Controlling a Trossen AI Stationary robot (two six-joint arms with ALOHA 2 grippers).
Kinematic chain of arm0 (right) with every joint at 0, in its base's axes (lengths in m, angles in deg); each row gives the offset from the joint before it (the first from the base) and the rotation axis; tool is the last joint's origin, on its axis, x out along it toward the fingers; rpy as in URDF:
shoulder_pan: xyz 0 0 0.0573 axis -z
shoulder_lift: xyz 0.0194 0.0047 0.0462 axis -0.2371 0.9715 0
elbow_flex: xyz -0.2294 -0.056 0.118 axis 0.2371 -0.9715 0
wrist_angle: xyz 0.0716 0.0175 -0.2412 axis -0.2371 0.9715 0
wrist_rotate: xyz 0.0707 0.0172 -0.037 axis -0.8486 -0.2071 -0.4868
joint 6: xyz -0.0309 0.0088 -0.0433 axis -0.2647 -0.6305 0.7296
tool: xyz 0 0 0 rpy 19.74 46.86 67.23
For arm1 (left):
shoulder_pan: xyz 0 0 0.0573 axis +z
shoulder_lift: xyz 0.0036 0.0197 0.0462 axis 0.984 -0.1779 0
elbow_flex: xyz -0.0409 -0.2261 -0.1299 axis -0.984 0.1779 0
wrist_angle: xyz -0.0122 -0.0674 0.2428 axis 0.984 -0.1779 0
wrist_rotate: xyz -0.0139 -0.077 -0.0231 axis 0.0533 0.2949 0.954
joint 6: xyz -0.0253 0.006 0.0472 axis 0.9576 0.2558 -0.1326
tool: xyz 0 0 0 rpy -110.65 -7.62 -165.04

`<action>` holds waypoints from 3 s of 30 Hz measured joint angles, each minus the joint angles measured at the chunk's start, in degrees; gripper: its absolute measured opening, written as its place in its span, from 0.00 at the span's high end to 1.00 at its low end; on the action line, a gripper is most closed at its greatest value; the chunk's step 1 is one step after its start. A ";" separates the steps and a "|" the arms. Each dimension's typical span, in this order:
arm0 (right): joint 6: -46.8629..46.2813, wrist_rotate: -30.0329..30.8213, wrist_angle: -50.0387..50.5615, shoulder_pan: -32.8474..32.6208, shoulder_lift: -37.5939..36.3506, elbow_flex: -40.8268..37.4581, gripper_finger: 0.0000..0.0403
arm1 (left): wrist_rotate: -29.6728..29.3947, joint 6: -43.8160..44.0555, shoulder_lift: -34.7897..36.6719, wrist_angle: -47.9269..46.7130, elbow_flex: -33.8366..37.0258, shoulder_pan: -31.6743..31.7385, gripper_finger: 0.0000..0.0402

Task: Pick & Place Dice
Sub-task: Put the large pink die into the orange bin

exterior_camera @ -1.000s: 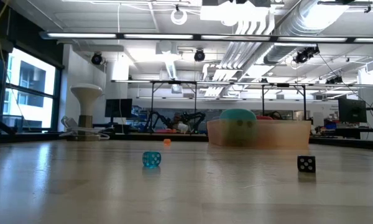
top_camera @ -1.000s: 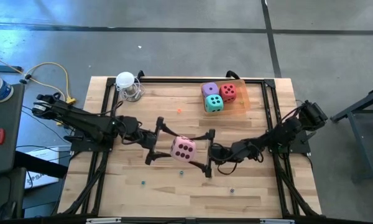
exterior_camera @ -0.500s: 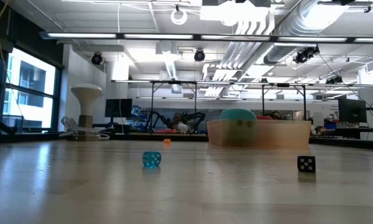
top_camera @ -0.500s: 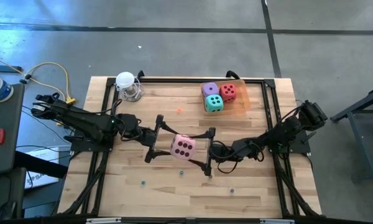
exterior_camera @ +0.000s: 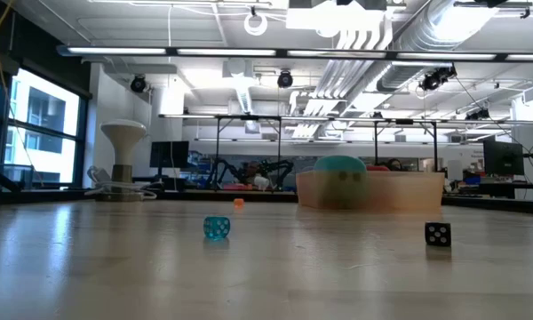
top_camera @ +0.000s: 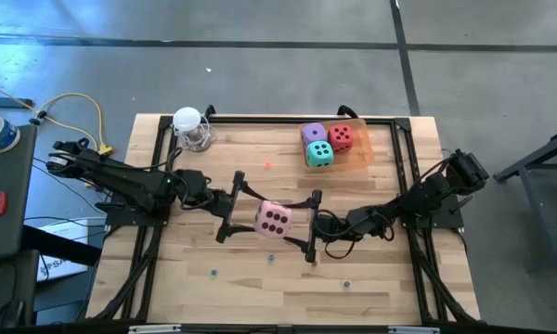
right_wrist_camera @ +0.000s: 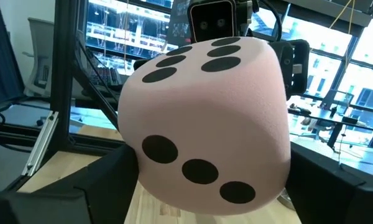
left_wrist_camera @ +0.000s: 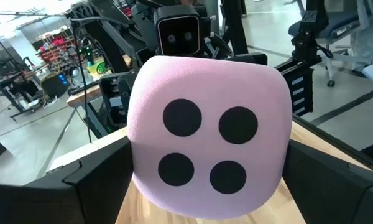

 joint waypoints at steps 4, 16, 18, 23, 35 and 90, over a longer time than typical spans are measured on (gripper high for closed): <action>-0.40 -0.24 -0.19 0.00 -0.03 0.09 0.17 | -1.17 3.55 -0.09 2.07 0.02 -0.09 0.10; -0.41 -0.58 0.40 0.11 -0.01 0.23 0.17 | -1.19 4.67 -0.20 4.06 0.07 -1.05 0.02; -0.42 -0.31 0.97 0.13 0.04 0.26 0.17 | -1.32 4.47 -0.20 4.00 0.07 -1.03 0.01; -0.29 -0.06 1.05 0.15 0.11 0.26 0.17 | -1.41 3.55 -0.20 3.79 0.06 -1.05 0.01; 2.46 6.86 2.27 -2.17 0.13 0.26 0.18 | -1.57 2.46 -0.26 3.54 0.04 -1.92 0.00; 8.28 61.85 6.18 -1.17 0.00 -0.22 0.17 | -6.36 8.84 7.91 1.84 0.04 -5.84 0.00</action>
